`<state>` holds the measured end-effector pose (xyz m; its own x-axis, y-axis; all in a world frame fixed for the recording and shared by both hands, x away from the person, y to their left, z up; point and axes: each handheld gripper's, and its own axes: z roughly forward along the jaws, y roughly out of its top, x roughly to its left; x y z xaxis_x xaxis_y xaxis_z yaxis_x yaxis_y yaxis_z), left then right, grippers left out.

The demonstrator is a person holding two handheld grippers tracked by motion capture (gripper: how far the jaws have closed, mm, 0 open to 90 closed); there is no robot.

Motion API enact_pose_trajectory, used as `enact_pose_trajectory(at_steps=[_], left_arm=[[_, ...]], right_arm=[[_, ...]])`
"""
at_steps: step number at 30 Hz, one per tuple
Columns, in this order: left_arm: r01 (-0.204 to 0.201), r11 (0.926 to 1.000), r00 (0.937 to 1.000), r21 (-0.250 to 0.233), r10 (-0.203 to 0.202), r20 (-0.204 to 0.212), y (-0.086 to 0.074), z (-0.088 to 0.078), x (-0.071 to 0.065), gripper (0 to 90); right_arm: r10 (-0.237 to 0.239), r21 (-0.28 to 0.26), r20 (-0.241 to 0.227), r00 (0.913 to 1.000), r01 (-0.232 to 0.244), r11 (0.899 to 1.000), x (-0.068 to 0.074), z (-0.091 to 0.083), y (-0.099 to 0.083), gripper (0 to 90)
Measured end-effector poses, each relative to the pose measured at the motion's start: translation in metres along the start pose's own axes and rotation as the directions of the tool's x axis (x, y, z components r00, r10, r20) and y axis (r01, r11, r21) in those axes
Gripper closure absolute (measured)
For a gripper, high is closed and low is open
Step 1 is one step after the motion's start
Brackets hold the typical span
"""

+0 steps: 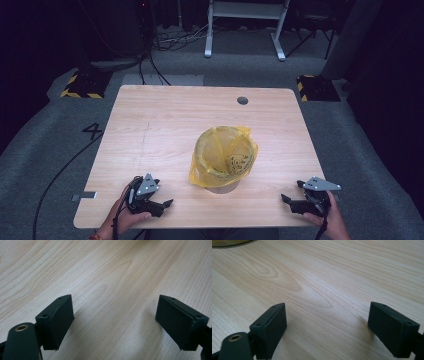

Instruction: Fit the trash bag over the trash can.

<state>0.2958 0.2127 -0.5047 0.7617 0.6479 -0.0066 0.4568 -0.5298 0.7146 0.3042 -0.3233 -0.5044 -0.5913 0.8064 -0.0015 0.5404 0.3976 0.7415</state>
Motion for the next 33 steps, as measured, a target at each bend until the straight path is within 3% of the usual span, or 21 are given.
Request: enact_pose_trajectory(at_steps=[10, 33], left_arm=[[-0.001, 1.0, 1.0, 0.001, 0.001, 0.0, 0.0004, 0.0003, 0.0002, 14.8], [-0.006, 1.0, 1.0, 0.0, 0.006, 0.008, 0.0015, 0.0017, 0.0015, 14.3]], right_arm=[[0.017, -0.014, 0.021, 0.9996, -0.016, 1.0, 0.0025, 0.0, -0.002, 15.0], [0.016, -0.011, 0.021, 0.9996, -0.016, 1.0, 0.002, 0.0001, -0.0014, 15.0]])
